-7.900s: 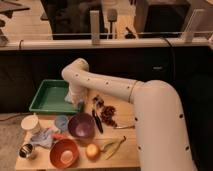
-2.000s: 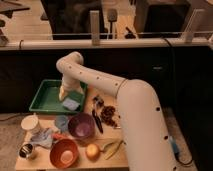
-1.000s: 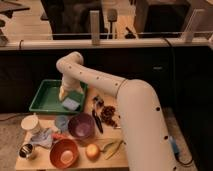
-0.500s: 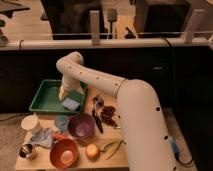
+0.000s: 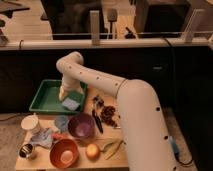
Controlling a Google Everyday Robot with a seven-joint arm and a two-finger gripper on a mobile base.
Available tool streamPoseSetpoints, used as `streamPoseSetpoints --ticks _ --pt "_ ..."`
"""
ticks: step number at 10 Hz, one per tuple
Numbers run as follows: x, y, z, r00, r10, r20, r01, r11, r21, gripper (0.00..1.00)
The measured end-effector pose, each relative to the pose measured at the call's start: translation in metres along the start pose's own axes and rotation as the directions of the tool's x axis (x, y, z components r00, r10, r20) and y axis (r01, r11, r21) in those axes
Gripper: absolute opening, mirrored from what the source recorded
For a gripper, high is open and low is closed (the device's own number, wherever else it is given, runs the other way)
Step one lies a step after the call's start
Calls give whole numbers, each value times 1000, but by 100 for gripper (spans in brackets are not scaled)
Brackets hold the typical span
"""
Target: Place sponge in tray
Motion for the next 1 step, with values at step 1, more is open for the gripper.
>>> streamPoseSetpoints --ticks 1 --pt "0 0 0 1000 0 0 0 1000 0 80"
